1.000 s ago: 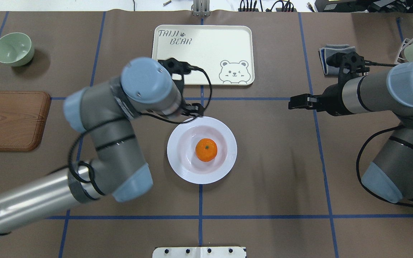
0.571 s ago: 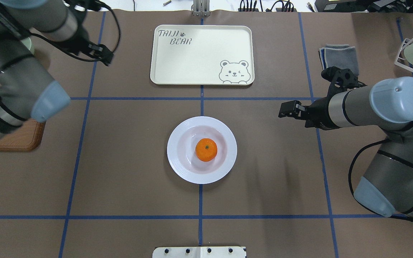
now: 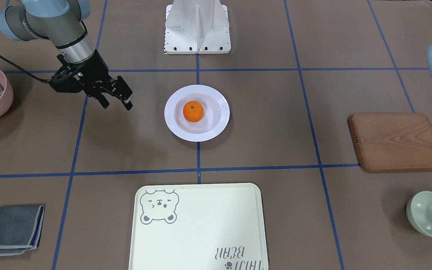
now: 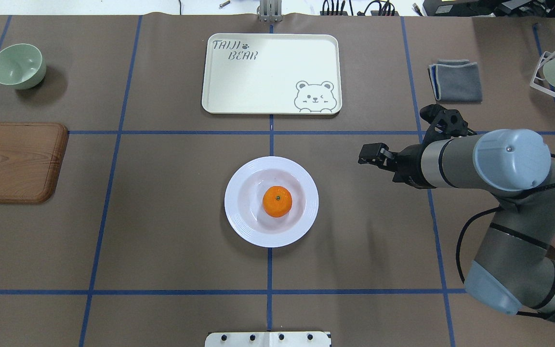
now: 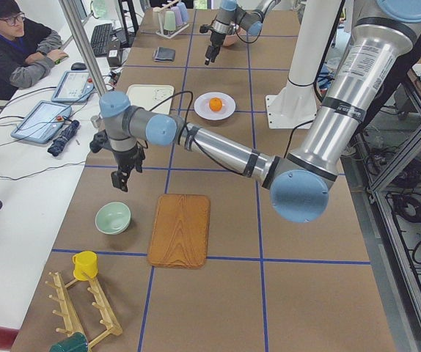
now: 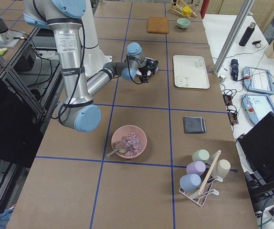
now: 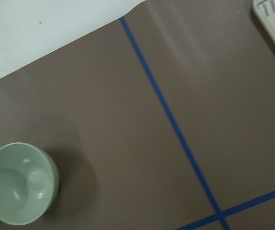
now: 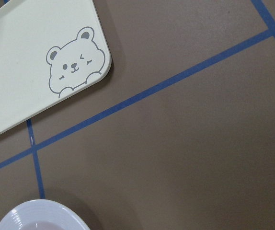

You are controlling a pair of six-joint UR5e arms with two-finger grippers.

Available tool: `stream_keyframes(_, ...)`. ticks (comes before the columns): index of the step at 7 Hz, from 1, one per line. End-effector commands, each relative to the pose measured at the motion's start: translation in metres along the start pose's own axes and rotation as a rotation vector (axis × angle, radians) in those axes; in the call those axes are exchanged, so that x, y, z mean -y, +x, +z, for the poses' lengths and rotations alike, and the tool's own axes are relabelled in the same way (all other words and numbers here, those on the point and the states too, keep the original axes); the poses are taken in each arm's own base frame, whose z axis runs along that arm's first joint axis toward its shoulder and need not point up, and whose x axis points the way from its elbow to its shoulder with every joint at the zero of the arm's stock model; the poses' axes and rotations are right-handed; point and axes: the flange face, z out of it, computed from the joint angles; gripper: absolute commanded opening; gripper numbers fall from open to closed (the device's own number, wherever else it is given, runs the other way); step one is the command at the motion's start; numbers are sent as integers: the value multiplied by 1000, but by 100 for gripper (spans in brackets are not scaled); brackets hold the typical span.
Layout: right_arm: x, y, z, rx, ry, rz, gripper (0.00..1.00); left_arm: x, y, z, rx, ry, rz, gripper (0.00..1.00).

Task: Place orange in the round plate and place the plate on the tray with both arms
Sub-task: 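Withdraw the left arm to rest while the right gripper moves toward the plate rim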

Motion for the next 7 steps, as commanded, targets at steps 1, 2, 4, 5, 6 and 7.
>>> stream_keyframes(1,-13,-4,-2,18,45,47,99,-99,-142,22,-57,7,-186,99)
stream_keyframes(2,-19,-6,-9,33,38,54,100,-142,-149,40,-189,2,-239,99)
stream_keyframes(4,-62,-11,1,59,75,205,98,-190,-139,45,-192,-1,-243,99)
stream_keyframes(5,-99,-11,13,65,91,217,97,-199,-139,48,-196,-5,-247,99)
stream_keyframes(6,-136,-13,23,71,102,260,92,-201,-139,49,-193,-8,-248,99)
stream_keyframes(7,-156,-31,38,67,96,327,90,-203,-141,51,-191,-12,-252,99)
